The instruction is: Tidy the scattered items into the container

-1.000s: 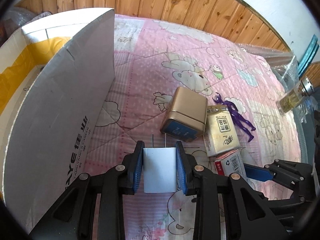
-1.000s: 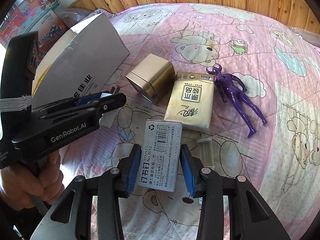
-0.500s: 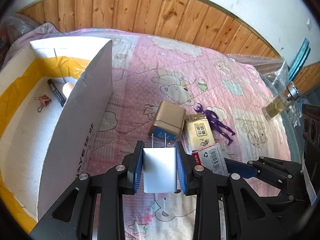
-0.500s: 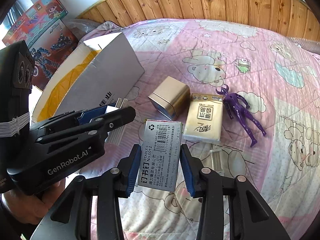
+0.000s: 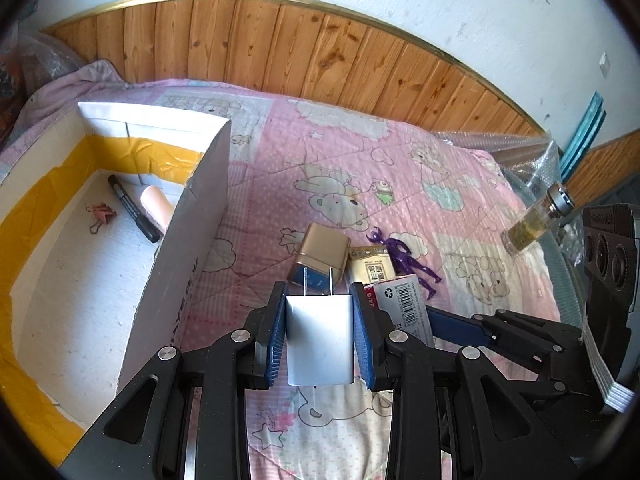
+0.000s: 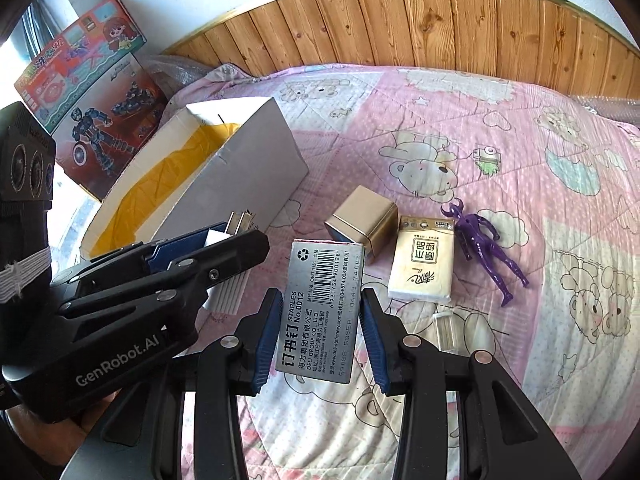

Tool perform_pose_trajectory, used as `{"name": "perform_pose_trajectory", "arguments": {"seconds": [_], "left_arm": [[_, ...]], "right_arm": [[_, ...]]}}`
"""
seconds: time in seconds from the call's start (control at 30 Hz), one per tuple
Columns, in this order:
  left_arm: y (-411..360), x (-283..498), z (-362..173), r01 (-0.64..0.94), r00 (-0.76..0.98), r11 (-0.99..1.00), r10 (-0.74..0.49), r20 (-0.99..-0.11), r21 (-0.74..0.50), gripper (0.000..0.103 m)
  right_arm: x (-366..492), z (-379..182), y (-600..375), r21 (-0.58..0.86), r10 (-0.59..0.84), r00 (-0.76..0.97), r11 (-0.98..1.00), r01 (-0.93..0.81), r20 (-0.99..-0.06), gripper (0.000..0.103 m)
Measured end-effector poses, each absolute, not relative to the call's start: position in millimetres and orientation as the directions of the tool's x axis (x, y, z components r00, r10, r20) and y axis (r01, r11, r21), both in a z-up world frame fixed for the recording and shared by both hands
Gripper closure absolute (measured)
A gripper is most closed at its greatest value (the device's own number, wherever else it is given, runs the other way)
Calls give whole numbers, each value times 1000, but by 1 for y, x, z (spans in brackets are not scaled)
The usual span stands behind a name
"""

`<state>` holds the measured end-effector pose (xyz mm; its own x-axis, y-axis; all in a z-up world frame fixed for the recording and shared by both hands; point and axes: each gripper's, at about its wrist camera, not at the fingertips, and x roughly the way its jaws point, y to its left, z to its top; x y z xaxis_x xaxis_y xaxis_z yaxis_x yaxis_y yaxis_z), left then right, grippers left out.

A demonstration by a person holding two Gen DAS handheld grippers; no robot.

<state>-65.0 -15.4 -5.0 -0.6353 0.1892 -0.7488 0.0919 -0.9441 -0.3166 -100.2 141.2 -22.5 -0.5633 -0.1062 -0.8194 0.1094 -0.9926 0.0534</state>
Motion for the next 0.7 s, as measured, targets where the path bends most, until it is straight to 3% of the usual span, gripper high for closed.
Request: {"name": "perform_pose_trajectory", "arguments": {"seconds": [0.3, 0.7], "left_arm": [[-28, -54, 15, 94, -675, -932, 200, -710, -351, 72], [-49, -32, 45, 99, -738, -946, 138, -660, -308, 72]], "right_arm": [[-94, -9, 127, 43, -105, -605, -992, 115, -789, 62], [-92, 6, 97, 15, -114, -664, -988, 154, -739, 62]]}}
